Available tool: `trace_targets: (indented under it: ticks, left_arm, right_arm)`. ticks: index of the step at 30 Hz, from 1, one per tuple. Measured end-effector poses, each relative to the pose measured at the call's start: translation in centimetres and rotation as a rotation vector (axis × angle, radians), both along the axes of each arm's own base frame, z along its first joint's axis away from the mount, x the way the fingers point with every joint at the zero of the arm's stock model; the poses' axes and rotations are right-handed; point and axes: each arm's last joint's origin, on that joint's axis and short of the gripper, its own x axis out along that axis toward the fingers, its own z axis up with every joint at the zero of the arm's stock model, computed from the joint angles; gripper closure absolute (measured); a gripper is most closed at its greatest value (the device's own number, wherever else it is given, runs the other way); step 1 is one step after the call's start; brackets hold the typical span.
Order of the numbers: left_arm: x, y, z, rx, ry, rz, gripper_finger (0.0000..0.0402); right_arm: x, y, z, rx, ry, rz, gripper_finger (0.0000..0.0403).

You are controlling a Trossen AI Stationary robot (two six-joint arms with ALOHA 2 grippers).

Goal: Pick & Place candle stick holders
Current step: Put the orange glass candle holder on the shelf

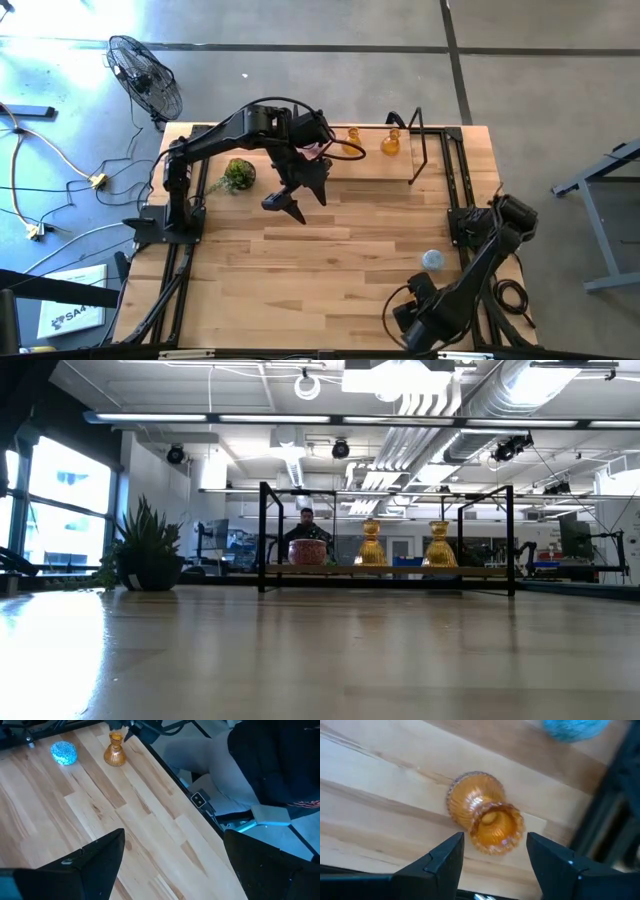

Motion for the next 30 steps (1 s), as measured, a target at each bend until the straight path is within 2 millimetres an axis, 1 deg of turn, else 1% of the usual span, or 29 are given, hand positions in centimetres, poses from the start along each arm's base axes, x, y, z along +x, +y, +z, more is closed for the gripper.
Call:
trace_targets:
  ticks: [3, 7, 12, 15, 18, 23, 26, 30]
  left_arm:
    - [0.0, 0.0, 0.0, 0.006, -0.006, -0.007, 0.0066]
    - [0.0, 0.0, 0.0, 0.012, -0.01, -0.015, 0.0066]
    - [0.0, 0.0, -0.3, 0.011, 0.005, -0.017, 0.0066]
    - [0.1, 0.0, -1.0, 0.006, 0.036, -0.018, 0.0066]
    - [0.4, 0.1, -1.7, 0.0, 0.065, -0.019, 0.0066]
    - [0.7, 0.0, -3.3, -0.033, 0.103, -0.063, 0.0066]
    - [0.8, 0.0, -3.9, -0.062, 0.112, -0.09, 0.0066]
    - [0.9, 0.0, -4.1, -0.057, 0.11, -0.1, 0.0066]
  right_arm:
    - [-0.4, -0.7, -0.9, 0.039, -0.065, -0.013, 0.0192]
    - [-1.1, -1.7, -2.3, 0.055, -0.079, -0.022, 0.0192]
    - [-1.1, -2.1, -3.5, 0.09, -0.107, -0.019, 0.0192]
    - [-1.1, -2.2, -3.6, 0.089, -0.109, -0.014, 0.0193]
    - [-1.0, -2.2, -3.6, 0.088, -0.116, -0.011, 0.0204]
    - [-1.0, -2.2, -3.6, 0.091, -0.115, -0.01, 0.0249]
    - [-1.0, -2.2, -3.6, 0.09, -0.115, 0.0, 0.0251]
    - [-0.9, -2.3, -3.5, 0.079, -0.122, 0.02, 0.0251]
